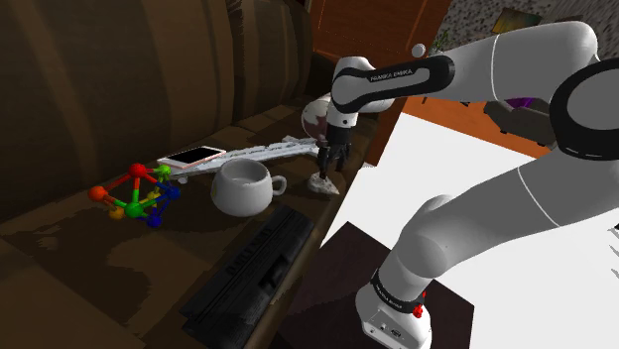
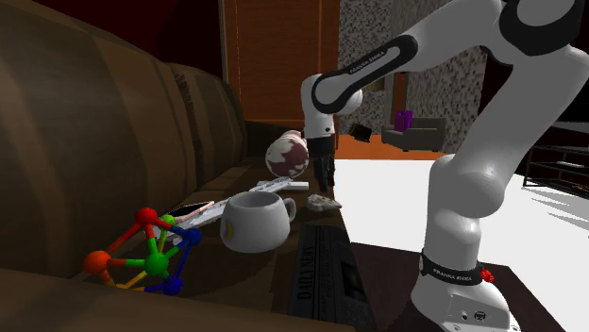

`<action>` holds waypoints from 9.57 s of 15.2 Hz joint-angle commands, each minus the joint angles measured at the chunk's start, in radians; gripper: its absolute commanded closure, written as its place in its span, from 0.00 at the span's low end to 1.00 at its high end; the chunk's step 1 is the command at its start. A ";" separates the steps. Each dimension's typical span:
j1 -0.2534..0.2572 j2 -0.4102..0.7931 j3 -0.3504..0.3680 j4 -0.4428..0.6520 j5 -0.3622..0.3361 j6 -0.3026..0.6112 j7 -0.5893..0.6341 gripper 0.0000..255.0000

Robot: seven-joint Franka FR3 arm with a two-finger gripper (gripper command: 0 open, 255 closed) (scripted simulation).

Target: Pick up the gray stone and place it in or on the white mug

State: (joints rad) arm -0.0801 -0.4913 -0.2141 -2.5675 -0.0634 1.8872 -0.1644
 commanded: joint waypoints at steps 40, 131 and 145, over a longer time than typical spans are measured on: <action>-0.108 0.091 0.163 -0.093 -0.008 0.373 0.603 0.00; -0.098 -0.034 0.188 0.198 0.075 -0.213 0.702 1.00; -0.049 0.005 0.279 0.341 0.140 -0.313 0.823 1.00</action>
State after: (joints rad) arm -0.1396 -0.4992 0.0459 -2.2366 0.0622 1.5698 0.6324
